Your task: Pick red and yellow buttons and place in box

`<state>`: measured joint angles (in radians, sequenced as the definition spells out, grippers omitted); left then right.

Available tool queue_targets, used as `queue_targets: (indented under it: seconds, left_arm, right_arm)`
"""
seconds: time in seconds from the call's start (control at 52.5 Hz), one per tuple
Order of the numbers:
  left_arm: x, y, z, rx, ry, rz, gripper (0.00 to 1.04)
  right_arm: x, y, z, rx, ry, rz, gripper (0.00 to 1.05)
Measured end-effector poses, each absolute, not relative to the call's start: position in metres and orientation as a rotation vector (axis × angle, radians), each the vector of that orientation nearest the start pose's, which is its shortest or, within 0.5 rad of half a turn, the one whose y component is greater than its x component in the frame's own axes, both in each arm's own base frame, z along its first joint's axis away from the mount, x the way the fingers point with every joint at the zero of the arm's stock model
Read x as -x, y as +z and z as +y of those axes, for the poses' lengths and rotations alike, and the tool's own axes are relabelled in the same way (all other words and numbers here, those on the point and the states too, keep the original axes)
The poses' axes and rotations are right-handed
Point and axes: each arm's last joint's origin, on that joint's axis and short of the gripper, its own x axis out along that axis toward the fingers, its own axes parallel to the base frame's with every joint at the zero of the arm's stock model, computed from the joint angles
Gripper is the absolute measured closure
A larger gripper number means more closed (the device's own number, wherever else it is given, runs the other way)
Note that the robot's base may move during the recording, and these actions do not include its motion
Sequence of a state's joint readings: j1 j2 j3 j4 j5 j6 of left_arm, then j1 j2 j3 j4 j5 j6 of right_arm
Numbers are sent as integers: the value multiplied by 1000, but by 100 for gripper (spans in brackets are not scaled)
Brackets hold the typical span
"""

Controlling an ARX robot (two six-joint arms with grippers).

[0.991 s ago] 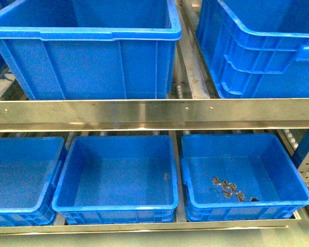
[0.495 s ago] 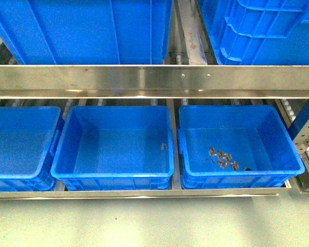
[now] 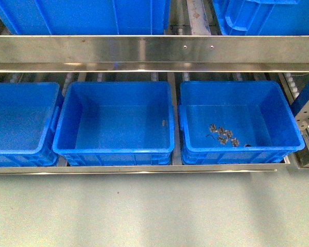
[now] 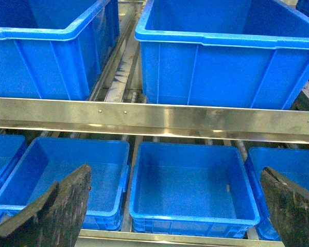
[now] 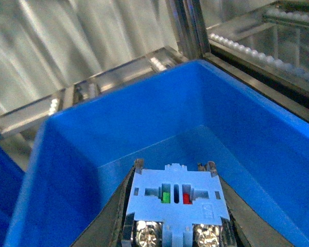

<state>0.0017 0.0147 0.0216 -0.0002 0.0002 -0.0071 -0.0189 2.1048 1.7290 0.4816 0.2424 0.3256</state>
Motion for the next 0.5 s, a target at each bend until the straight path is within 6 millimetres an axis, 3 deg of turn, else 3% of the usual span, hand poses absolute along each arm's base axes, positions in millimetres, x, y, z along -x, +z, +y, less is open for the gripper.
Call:
queue_targets:
  seconds: [0.076, 0.229, 0.381, 0.495]
  left_arm:
    - [-97, 170, 0, 7, 2, -7, 8]
    - [-97, 170, 0, 7, 2, -7, 8]
    - [-97, 170, 0, 7, 2, -7, 8]
    - [-97, 170, 0, 7, 2, -7, 8]
  right_arm:
    - [-512, 300, -24, -334, -258, -132, 79]
    - [-522, 294, -34, -342, -275, -120, 54]
    - [-520, 298, -35, -329, -281, -119, 30]
    - [-504, 305, -30, -339, -243, -98, 11]
